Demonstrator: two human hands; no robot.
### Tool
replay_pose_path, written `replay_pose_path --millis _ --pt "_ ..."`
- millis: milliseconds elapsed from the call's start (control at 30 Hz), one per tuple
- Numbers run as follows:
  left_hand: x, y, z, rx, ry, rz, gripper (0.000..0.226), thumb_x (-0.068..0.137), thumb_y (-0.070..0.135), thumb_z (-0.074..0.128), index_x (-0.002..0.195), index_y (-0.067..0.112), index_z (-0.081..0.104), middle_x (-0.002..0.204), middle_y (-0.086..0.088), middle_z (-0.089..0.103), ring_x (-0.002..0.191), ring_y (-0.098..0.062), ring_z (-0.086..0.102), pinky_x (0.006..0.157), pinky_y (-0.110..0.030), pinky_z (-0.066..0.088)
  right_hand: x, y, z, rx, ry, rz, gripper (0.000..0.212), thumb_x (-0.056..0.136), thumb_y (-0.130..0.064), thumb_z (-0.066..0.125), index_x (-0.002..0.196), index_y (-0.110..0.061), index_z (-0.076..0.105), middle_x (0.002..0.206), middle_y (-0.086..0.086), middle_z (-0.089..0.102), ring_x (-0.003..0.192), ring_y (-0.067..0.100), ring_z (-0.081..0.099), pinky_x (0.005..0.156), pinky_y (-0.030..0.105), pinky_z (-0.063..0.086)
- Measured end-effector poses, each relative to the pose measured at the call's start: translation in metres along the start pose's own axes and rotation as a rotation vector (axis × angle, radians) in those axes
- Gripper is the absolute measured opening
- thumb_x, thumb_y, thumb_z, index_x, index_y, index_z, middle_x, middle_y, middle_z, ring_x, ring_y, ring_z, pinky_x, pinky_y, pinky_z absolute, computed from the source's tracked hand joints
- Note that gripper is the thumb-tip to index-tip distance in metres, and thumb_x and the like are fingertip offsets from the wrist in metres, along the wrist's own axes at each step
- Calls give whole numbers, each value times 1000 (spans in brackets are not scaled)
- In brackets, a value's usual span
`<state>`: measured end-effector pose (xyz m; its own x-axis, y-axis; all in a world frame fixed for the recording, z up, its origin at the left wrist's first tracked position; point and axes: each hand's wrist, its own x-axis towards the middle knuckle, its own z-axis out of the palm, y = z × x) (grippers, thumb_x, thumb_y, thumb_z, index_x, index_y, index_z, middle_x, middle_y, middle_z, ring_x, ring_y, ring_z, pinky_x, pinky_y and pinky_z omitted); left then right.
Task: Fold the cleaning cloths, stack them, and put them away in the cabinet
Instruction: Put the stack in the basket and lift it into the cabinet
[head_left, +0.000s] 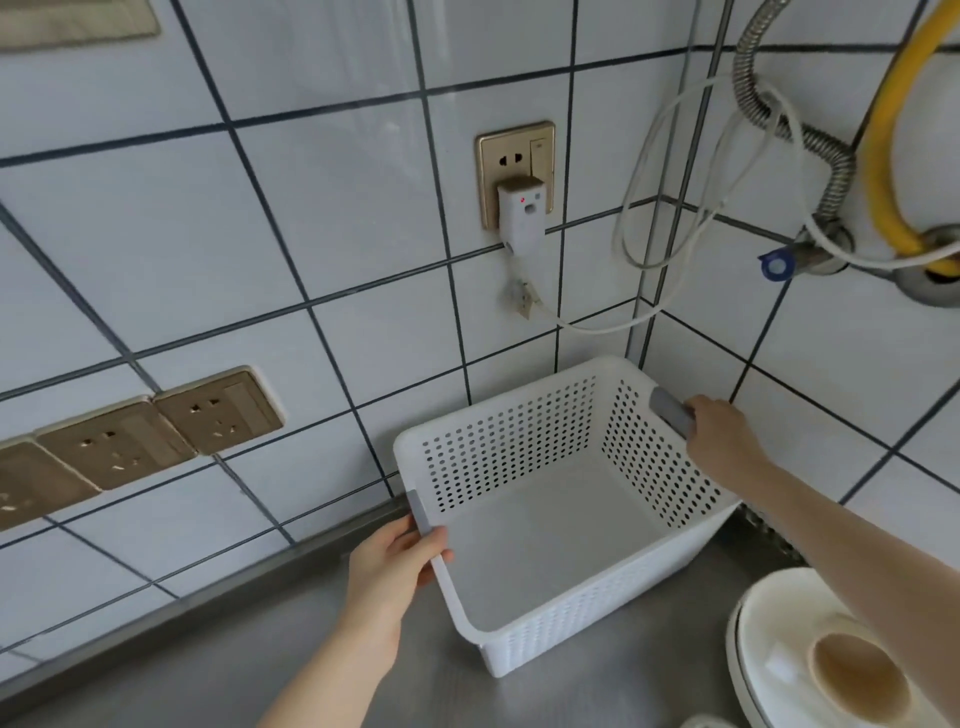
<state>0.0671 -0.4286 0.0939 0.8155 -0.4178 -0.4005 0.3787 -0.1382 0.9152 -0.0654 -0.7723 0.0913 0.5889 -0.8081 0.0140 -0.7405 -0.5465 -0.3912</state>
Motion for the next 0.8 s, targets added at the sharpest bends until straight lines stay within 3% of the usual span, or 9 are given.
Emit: replay_pose_path --millis 133,233,367,533,633,733,800 --pt "-26 0 -42 2 14 16 21 81 7 70 102 12 71 95 -7 75 81 -21 68 87 -42 53 -35 -21 6 14 -50 3 31 91 -2 49 122 0 52 103 18 62 84 28 58 68 34 48" --pt "-49 2 -77 -20 47 28 23 81 9 71 103 13 71 95 -7 75 83 -22 66 87 -43 52 -64 -44 8 54 -78 8 30 93 -4 46 123 -2 51 94 13 60 74 23 55 54 28 40" --pt "-86 2 -131 -97 114 9 24 79 9 73 102 14 71 96 -8 75 87 -25 64 91 -46 50 -113 -91 11 100 -71 -44 27 95 -9 49 120 -3 55 87 6 54 63 12 49 48 19 31" --pt "-126 -9 -205 -218 180 -32 31 79 11 73 109 16 69 97 -7 73 90 -25 63 82 -38 52 -172 -146 23 153 -139 -83 24 94 -14 52 116 -5 57 89 7 60 66 14 55 48 21 38" --pt "-146 -18 -247 -240 212 -34 33 81 12 71 114 15 68 91 -7 69 83 -22 60 73 -33 49 -204 -177 35 131 -180 -112 26 94 -18 50 115 -6 57 91 7 62 77 23 61 59 30 47" --pt "-159 -32 -285 -243 247 -40 28 81 15 72 108 19 70 92 -7 70 83 -22 61 73 -34 49 -231 -205 47 121 -214 -125 28 93 -16 50 119 -6 56 99 8 64 88 28 61 77 41 53" --pt "-164 -39 -307 -237 268 -48 25 81 16 72 105 20 71 96 -9 71 87 -24 63 76 -36 51 -246 -221 55 126 -236 -122 29 93 -15 49 120 -6 56 103 10 65 90 28 61 81 44 53"
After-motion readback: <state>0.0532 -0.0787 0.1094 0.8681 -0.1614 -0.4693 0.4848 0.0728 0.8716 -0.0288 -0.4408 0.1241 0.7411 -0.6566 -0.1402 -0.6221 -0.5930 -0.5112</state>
